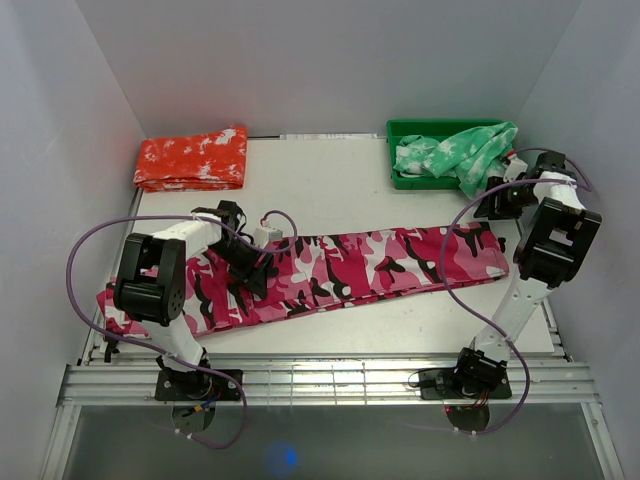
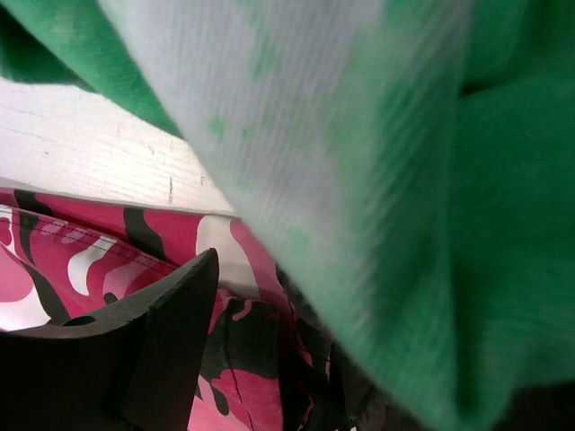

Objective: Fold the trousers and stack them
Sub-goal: Fold the trousers

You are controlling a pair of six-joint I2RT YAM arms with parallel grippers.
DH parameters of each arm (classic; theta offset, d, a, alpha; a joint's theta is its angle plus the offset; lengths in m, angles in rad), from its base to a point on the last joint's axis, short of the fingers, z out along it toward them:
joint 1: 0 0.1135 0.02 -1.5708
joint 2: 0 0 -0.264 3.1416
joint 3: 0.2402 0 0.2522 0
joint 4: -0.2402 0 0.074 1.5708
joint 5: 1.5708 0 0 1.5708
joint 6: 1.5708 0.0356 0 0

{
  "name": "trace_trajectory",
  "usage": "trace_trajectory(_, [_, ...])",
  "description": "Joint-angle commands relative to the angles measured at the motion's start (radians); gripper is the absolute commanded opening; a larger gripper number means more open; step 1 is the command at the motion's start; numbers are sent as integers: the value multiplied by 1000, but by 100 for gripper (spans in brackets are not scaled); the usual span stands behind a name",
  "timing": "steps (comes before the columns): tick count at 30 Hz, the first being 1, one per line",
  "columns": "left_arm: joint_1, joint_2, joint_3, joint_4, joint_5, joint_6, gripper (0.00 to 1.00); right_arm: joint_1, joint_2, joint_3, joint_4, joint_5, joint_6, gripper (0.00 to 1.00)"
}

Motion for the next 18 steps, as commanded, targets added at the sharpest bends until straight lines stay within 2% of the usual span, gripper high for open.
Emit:
trace_trajectory(1, [6,20,-47,60,-162,22,64,2,-6,1,-53,0,-25,57])
trace_trajectory(12, [6,9,-63,65,-165,12,64,-6,-83,-34,-161,52,-68,63])
trace_trajectory(18, [6,14,-57,65,-170,12,64,-17,-104,12,-220,5,-56,54])
